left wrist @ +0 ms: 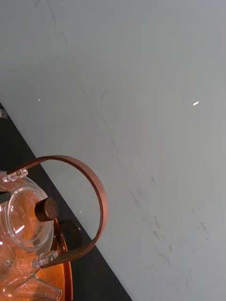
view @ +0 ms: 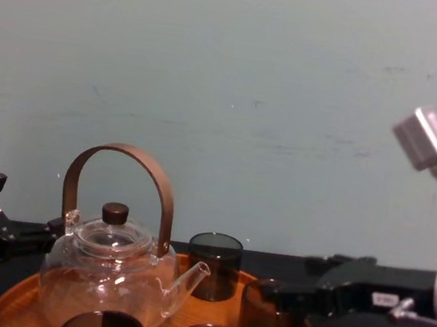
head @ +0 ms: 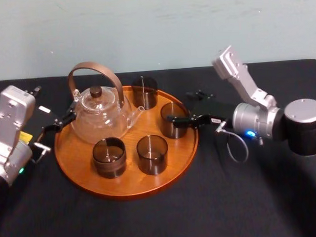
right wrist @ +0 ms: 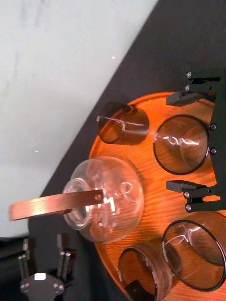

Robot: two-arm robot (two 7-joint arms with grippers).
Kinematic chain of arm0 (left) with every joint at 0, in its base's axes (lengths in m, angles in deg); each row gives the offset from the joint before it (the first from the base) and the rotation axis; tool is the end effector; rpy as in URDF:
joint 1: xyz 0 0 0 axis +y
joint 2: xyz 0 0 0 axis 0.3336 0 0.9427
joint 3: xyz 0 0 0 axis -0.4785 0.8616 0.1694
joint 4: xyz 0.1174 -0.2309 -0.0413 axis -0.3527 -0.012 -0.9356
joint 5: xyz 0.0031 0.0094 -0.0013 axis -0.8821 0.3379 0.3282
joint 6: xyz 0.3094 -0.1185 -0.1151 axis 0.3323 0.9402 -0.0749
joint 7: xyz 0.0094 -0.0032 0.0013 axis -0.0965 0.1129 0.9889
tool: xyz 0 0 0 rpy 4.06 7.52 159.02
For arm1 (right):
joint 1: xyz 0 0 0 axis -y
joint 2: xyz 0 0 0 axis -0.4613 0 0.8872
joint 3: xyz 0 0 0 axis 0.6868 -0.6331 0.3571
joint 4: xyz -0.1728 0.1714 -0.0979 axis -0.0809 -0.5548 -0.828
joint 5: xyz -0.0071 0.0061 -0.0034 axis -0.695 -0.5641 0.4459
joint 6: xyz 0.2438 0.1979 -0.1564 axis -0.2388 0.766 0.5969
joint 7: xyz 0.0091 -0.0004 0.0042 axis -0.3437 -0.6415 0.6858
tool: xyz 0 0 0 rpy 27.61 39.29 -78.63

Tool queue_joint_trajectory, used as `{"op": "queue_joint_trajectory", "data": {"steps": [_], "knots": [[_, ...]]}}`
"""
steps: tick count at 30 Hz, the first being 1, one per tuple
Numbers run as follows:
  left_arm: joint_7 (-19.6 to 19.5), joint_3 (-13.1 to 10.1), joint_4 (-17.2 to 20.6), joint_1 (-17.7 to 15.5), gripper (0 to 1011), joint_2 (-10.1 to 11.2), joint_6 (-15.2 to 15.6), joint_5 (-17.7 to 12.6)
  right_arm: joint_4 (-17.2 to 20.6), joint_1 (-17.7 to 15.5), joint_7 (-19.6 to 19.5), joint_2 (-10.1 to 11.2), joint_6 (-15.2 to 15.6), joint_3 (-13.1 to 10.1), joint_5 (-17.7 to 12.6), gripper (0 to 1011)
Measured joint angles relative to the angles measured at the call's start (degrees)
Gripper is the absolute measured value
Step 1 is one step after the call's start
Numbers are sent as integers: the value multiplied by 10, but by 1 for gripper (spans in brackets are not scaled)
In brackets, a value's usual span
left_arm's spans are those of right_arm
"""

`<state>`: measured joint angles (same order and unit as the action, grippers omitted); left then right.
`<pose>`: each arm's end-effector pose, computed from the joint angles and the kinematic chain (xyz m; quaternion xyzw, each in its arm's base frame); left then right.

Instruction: Pick up the glass from the table and place it on the tray.

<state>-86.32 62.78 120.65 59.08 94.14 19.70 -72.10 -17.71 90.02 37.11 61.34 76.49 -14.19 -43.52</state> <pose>0.3932 0.0558 -0.2878 0.1415 -0.1324 0.5799 0.7913 0.4643 0.0117 -0.2458 -0.1735 0.0284 -0.3469 0.9213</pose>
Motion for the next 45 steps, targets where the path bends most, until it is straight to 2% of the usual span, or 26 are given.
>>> {"op": "queue_joint_trajectory", "data": {"steps": [9,15,24,36,41,45], "knots": [[0,0,0,0,1001,0,0,0,83,-32,-15,34,-3,-29,-18,1002],[0,0,0,0,1001,0,0,0,143,-70,-29,62,-9,-51,-34,1002],[0,0,0,0,1001,0,0,0,192,-127,-49,94,-27,-83,-50,1002],[0,0,0,0,1001,0,0,0,196,-178,-68,113,-52,-138,-79,1002],[0,0,0,0,1001,0,0,0,184,-186,-82,112,-60,-152,-79,1002],[0,0,0,0,1001,0,0,0,160,-187,-94,104,-69,-163,-74,1002]]}}
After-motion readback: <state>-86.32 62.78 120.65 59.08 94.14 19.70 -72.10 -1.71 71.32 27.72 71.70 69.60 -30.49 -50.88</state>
